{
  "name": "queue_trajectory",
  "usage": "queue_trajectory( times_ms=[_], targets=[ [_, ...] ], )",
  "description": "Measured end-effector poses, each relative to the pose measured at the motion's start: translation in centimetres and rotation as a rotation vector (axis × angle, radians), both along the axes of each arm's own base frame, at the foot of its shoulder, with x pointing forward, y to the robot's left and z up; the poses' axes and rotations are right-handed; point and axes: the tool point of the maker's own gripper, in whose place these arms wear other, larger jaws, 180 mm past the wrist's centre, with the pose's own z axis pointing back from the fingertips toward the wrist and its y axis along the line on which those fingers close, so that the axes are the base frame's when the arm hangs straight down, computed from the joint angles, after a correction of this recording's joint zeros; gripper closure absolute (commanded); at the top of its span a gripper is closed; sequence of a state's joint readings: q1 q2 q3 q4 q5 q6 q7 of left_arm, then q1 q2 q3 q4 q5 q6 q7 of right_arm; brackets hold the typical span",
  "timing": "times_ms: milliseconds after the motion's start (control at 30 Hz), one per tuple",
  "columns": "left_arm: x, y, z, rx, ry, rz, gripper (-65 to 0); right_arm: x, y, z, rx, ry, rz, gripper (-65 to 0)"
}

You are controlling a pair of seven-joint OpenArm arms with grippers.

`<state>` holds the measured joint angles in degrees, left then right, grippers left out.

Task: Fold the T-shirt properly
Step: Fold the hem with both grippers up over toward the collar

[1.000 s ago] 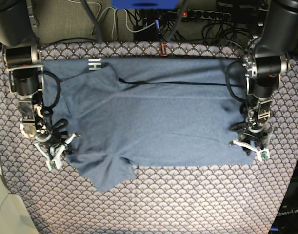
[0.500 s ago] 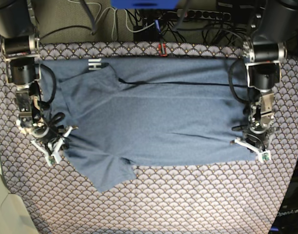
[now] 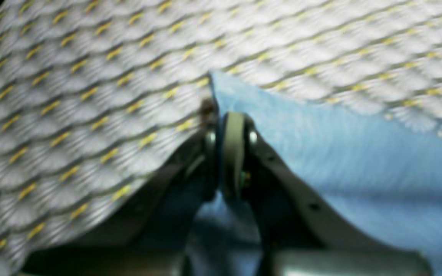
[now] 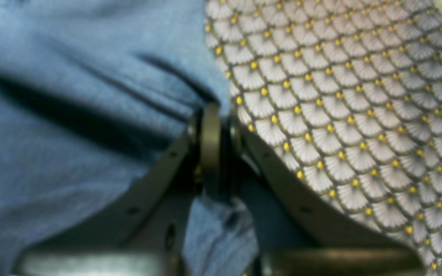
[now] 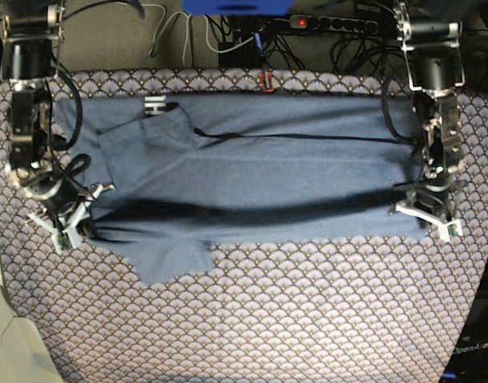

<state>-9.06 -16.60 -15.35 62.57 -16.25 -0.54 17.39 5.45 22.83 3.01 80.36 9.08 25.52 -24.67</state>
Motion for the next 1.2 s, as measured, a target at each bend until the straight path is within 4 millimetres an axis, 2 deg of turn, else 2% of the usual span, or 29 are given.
queue_trajectory(
  times_ms=[100,167,233,333,500,633,733,933,1033,1200],
  targets=[
    [-0.8,0.6,0.9,0.021,-0.031,0.005,-0.9,-1.9,0.1,-0.4,-0.013,0.020,0.006,0.0],
    [-1.5,0.5,0.7,0.026,-0.025,0.002,-0.9,-2.7,0.1,-0.8,-0.017,0.031,0.006,0.0],
    [-2.5,0.3,0.3,0.031,-0.016,-0.007,-0.9,-3.0,-0.1,-0.2,-0.017,0.014,0.001,0.0],
    [-3.8,-0.2,-0.1,0.036,0.000,-0.020,-0.9,-3.9,-0.9,-0.2,-0.018,0.012,-0.022,0.0],
    [-5.0,-0.9,0.8,0.053,-0.026,-0.041,-0.9,-6.1,-1.3,-1.2,-0.025,0.050,-0.029,0.0],
    [-6.8,-1.0,-0.4,0.056,0.016,-0.047,-0.9,-7.7,-1.4,-2.0,-0.029,0.073,-0.029,0.0],
    [-7.7,-1.2,-0.5,0.061,0.024,-0.055,-0.9,-9.1,-1.4,-3.1,-0.032,0.112,-0.028,0.0],
    [-8.7,0.2,1.3,0.078,-0.018,-0.025,-0.9,-10.2,-1.8,-3.7,-0.040,0.132,-0.020,0.0],
    [-9.6,0.3,0.4,0.060,0.039,-0.018,-0.9,-11.1,-1.7,-4.3,-0.042,0.160,-0.016,0.0],
    [-10.2,0.8,-0.3,0.042,0.098,-0.001,-0.9,-11.9,-1.2,-3.1,-0.070,0.141,0.020,0.0]
  ],
)
